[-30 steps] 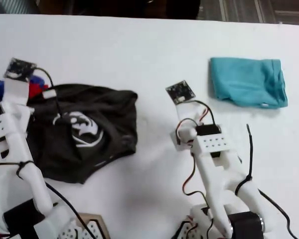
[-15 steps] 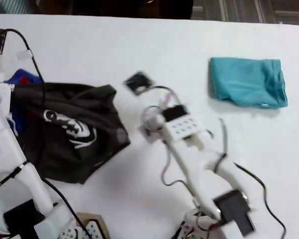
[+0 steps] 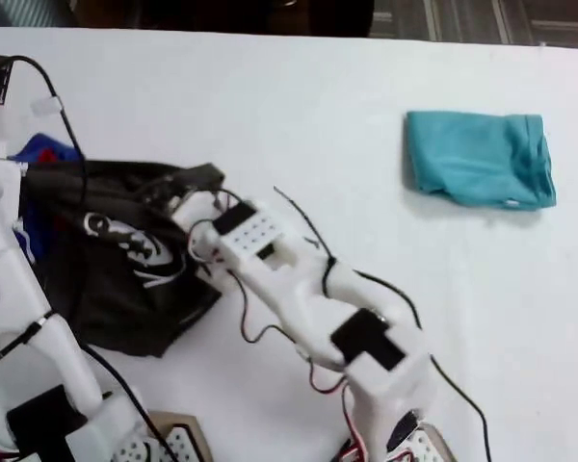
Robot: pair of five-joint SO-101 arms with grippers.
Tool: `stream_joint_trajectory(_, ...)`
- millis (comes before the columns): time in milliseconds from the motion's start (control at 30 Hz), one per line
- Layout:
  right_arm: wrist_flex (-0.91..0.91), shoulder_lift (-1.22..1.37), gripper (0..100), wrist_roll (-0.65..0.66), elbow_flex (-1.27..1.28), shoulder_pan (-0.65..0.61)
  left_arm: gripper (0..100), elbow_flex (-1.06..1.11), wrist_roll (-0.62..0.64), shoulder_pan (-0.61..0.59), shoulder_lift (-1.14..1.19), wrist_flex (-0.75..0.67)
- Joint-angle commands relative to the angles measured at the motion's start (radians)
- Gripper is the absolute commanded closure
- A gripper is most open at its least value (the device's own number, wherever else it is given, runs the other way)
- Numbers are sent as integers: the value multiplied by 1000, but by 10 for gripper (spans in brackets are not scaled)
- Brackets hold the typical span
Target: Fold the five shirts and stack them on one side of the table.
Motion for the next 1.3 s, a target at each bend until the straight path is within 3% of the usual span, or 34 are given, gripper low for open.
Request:
stream_joint_trajectory(0,7,38,659,2,-66,-18,974,-48,3,-14,-8,3)
stream_joint_trajectory(100,7,79,752,3,-83,-31,974,-48,3,-14,-8,3)
stream_joint_trajectory(200,7,102,988,-6,-107,-27,974,-48,3,-14,-8,3)
stream_joint_trajectory(267,8,105,944,-6,-114,-16,974,-48,3,-14,-6,3)
stream_joint_trajectory(367,8,84,987,-6,-114,15,974,-48,3,-14,-6,3)
stream_joint_trajectory(600,70,-84,978,0,-109,142,974,-47,9,2,-5,2)
stream_joint_trajectory(867,173,-298,978,5,-109,414,974,-61,11,212,-14,-11)
stream_joint_trajectory(967,193,-404,978,89,-110,518,974,-119,15,319,-14,-31)
stream_joint_trajectory(1267,214,-733,978,258,-115,773,974,-486,301,514,-12,-34)
